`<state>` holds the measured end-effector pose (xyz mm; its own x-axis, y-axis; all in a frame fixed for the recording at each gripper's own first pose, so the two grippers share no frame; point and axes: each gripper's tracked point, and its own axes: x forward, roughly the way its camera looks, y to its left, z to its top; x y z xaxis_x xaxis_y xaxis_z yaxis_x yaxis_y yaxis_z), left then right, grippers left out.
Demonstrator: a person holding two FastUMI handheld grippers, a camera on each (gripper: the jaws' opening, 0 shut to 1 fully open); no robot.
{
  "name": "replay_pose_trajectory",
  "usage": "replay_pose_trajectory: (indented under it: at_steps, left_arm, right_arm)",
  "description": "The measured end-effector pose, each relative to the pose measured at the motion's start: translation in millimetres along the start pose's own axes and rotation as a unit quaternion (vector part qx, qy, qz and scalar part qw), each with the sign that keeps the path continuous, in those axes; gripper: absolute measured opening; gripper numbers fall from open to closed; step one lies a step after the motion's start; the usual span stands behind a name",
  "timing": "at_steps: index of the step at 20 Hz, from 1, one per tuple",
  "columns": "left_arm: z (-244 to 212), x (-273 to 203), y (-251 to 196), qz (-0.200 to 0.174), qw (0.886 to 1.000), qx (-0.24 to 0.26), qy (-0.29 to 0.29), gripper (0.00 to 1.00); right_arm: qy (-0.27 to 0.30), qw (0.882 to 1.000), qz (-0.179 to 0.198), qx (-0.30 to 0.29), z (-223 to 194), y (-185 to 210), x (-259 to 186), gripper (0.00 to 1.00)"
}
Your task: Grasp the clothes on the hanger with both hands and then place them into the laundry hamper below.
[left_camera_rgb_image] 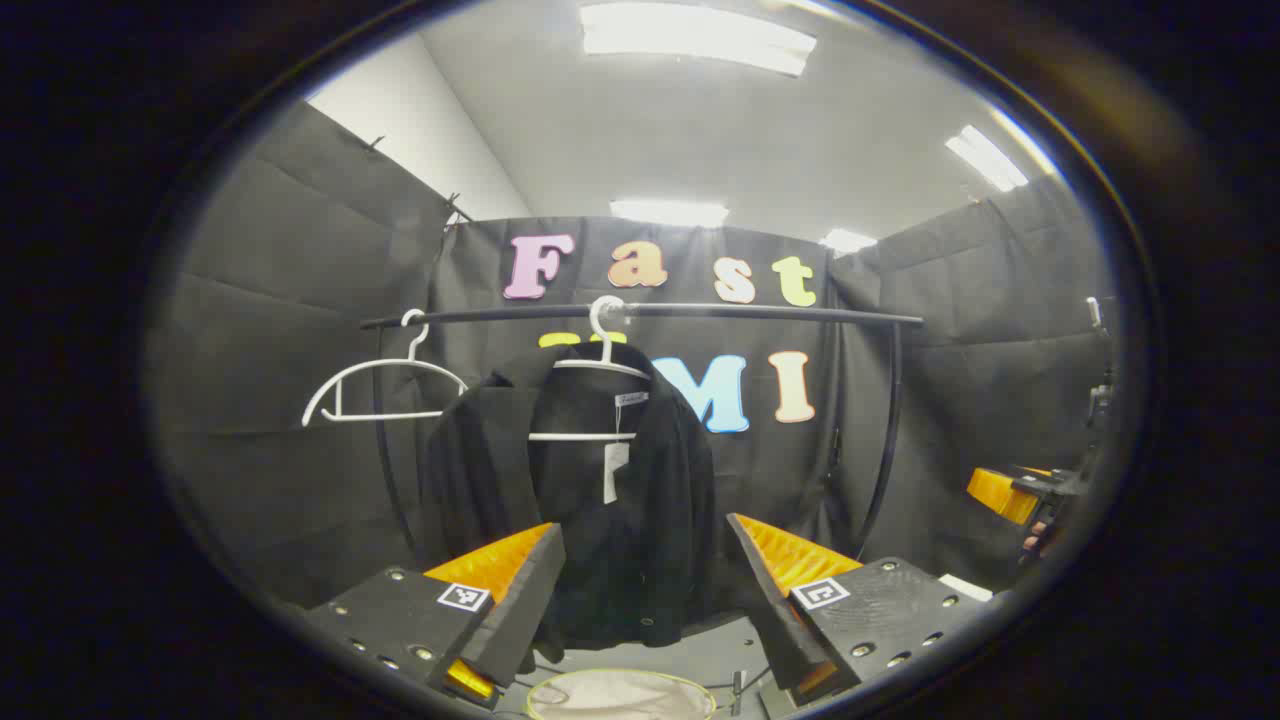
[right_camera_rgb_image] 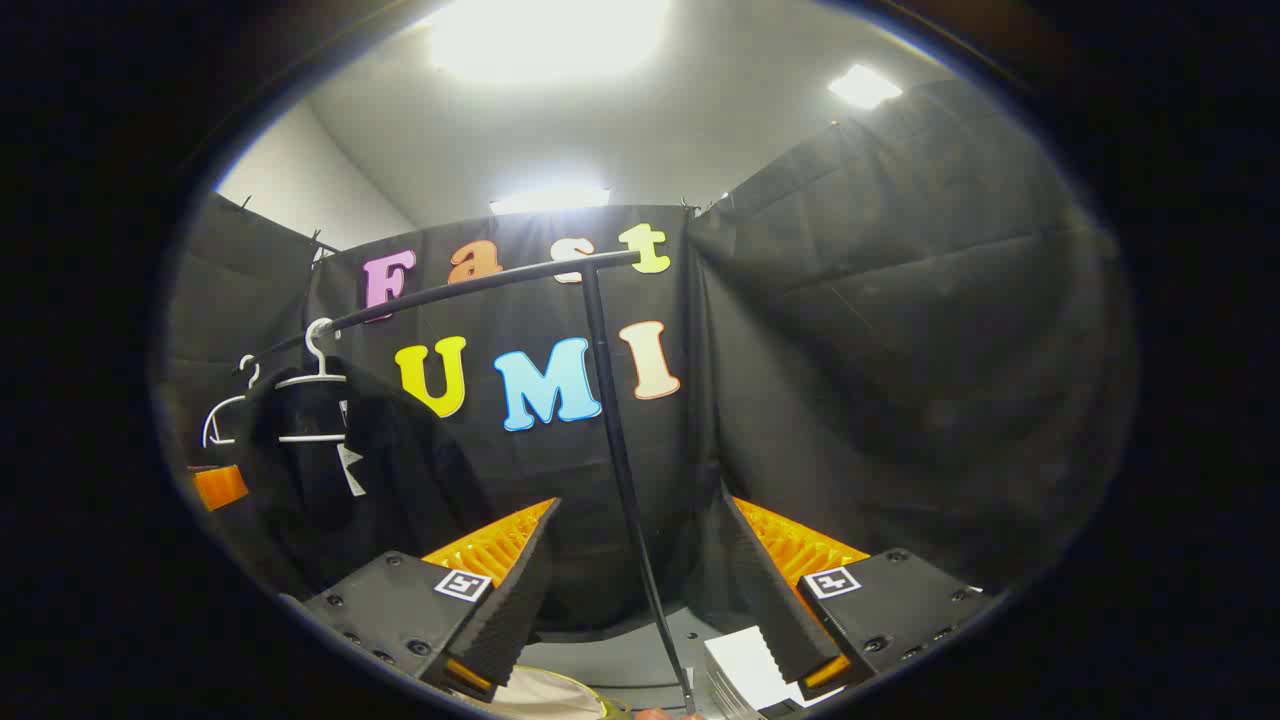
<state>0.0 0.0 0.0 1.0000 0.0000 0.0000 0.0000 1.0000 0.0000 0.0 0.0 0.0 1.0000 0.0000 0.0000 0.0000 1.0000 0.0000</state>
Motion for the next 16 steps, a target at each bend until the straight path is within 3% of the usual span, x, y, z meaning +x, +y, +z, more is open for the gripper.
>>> replay_pose_trajectory:
  at_steps: [1, 3, 4, 15, 16]
  left_arm:
    - [-2, 1, 0, 0.0, 1.0, 0.002, 0.0, 0.92]
    - [-4, 2, 0, -0.001, 1.0, 0.005, 0.003, 0.92]
    - [-5, 2, -1, -0.002, 1.0, 0.006, 0.004, 0.92]
    - [-10, 2, 9, 0.003, 1.0, 0.002, 0.002, 0.92]
    - [-12, 3, 12, 0.004, 1.0, 0.003, 0.001, 0.92]
  right_arm:
    - [-0.001, 1.0, 0.001, 0.0, 0, 0, -1, 0.98]
    - [0.0, 1.0, 0.002, 0.001, 0, 1, -1, 0.98]
    - [0.0, 1.0, 0.004, 0.002, 2, 2, -1, 0.92]
    - [0.004, 1.0, 0.028, -0.008, -1, 25, -5, 0.92]
    - [0.006, 0.999, 0.031, -0.009, -1, 28, -6, 0.98]
